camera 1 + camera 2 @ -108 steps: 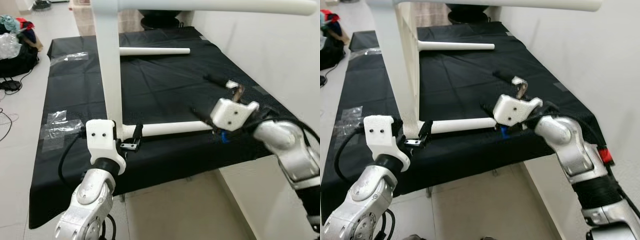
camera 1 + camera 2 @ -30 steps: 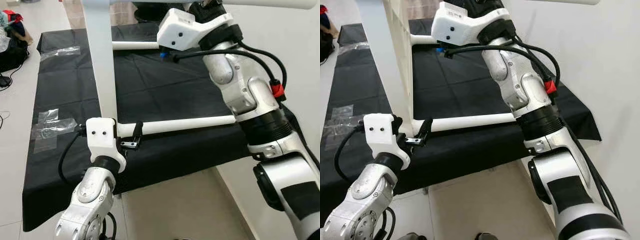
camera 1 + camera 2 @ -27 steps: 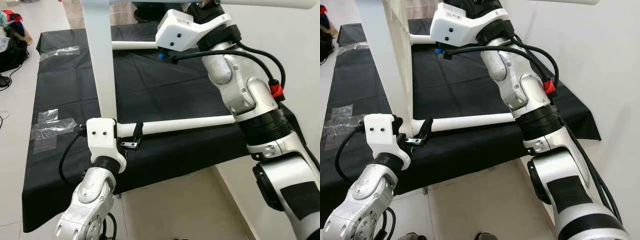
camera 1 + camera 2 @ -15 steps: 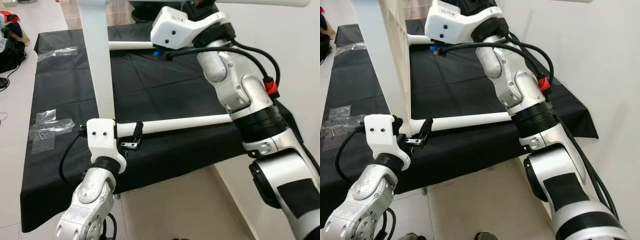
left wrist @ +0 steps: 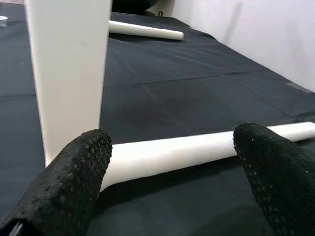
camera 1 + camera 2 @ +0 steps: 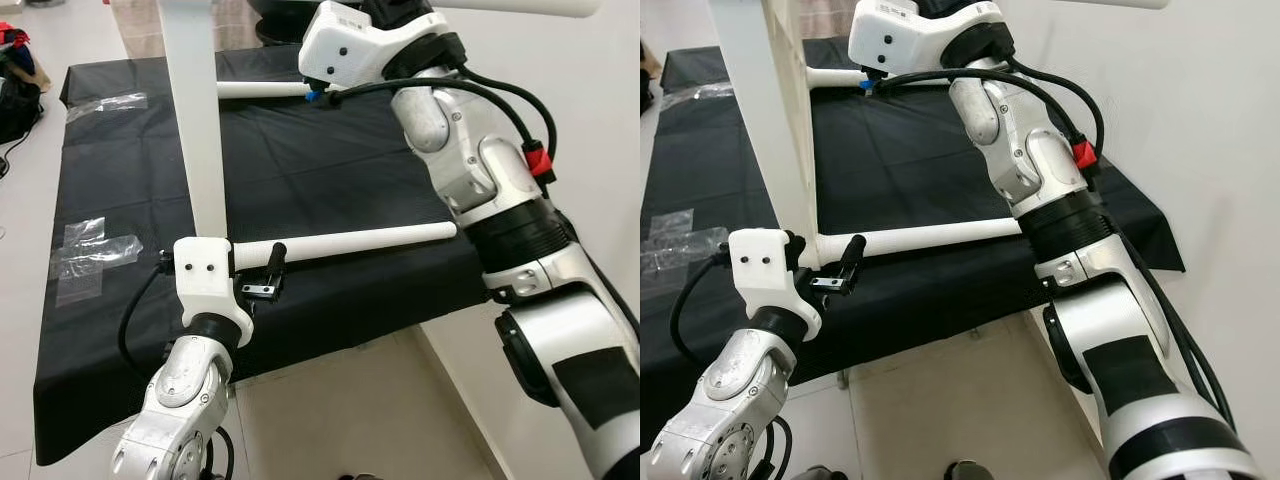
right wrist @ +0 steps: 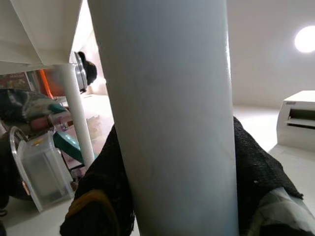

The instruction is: Building children table

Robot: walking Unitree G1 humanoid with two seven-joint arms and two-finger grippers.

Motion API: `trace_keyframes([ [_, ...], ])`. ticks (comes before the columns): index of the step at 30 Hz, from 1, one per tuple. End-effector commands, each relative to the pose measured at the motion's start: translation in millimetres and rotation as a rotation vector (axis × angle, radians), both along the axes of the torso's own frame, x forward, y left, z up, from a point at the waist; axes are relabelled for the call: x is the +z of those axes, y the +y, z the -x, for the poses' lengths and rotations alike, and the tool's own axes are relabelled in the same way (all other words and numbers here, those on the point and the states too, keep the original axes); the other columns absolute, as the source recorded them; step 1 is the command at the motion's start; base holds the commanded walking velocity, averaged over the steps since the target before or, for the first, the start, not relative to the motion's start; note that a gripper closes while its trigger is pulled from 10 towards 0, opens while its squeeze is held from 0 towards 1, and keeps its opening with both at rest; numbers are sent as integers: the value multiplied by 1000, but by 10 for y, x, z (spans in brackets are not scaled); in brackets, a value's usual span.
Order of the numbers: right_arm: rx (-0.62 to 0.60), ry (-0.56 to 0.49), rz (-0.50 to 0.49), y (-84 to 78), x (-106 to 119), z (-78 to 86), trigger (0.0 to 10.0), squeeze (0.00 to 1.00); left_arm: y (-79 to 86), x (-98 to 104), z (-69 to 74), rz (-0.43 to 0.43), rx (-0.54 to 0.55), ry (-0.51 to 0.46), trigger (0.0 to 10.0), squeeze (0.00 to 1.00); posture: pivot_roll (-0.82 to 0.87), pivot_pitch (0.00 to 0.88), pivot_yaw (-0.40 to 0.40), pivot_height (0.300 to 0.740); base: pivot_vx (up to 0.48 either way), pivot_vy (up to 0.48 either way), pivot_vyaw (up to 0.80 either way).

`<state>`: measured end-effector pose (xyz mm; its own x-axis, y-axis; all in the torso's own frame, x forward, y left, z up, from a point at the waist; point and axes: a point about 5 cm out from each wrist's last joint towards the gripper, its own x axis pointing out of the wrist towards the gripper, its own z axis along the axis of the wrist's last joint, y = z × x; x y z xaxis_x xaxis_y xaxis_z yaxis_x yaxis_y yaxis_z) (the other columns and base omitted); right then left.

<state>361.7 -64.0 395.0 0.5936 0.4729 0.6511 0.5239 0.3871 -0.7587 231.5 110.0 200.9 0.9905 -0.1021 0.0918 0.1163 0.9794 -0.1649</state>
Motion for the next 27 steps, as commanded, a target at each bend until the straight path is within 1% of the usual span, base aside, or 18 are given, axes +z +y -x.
trace_keyframes([
  [1, 66, -1, -104, 3, 128, -4, 0, 0, -24, 2, 5, 23, 4, 0, 10000, 0, -8, 141, -85, 740, 0, 0, 0],
  [2, 66, -1, -104, 3, 128, -4, 0, 0, -24, 2, 5, 23, 4, 0, 10000, 0, -8, 141, -85, 740, 0, 0, 0],
  [5, 106, 27, -216, -23, 308, -73, 0, 0, -28, 0, -2, 22, 1, -1, 10000, 0, -11, 141, -82, 740, 0, 0, 0],
  [7, 161, 22, -453, -188, 721, -67, 0, 0, -35, -1, -8, 19, -3, -2, 10000, 0, -10, 139, -88, 740, 0, 0, 0],
  [8, 161, 22, -453, -188, 721, -67, 0, 0, -35, -1, -8, 19, -3, -2, 10000, 0, -10, 139, -88, 740, 0, 0, 0],
  [9, 199, 42, -573, -277, 862, -55, 0, 0, -38, -1, -8, 19, -3, -3, 10000, 0, -6, 137, -88, 740, 0, 0, 0],
  [10, 199, 42, -573, -277, 862, -55, 0, 0, -38, -1, -8, 19, -3, -3, 10000, 0, -6, 137, -88, 740, 0, 0, 0],
  [12, 285, 95, -828, -518, 1062, -42, 0, 0, -40, 1, -3, 17, -2, -4, 10000, 0, 2, 139, -94, 740, 0, 0, 0],
  [13, 334, 149, -1000, -694, 1095, -67, 0, 0, -34, 2, 1, 16, 0, -4, 10000, 0, 5, 141, -94, 740, 0, 0, 0],
  [16, 425, 323, -1421, -1093, 954, -203, 0, 0, -21, -3, 8, 13, 3, -1, 10000, 0, 1, 144, -91, 740, 0, 0, 0],
  [17, 425, 323, -1421, -1093, 954, -203, 0, 0, -21, -3, 8, 13, 3, -1, 10000, 0, 1, 144, -91, 740, 0, 0, 0],
  [18, 425, 379, -1516, -1167, 845, -260, 0, 0, -25, -5, 9, 12, 2, 0, 10000, 0, 0, 146, -88, 740, 0, 0, 0],
  [19, 425, 379, -1516, -1167, 845, -260, 0, 0, -25, -5, 9, 12, 2, 0, 10000, 0, 0, 146, -88, 740, 0, 0, 0],
  [20, 403, 428, -1599, -1225, 715, -321, 0, 0, -30, -6, 9, 12, 0, 0, 10000, 0, 0, 146, -88, 740, 0, 0, 0],
  [21, 325, 472, -1603, -1238, 546, -391, 0, 0, -35, -6, 9, 13, -2, 0, 10000, 0, -1, 147, -91, 740, 0, 0, 0],
  [24, 207, 545, -1583, -1214, 283, -485, 0, 0, -40, -5, 11, 13, -4, 1, 10000, 0, 2, 150, -89, 740, 0, 0, 0],
  [25, 207, 545, -1583, -1214, 283, -485, 0, 0, -40, -5, 11, 13, -4, 1, 10000, 0, 2, 150, -89, 740, 0, 0, 0],
  [27, 112, 603, -1530, -1146, 9, -567, 0, 0, -45, -2, 21, 15, -3, 0, 10000, 0, 1, 150, -93, 740, 0, 0, 0],
])
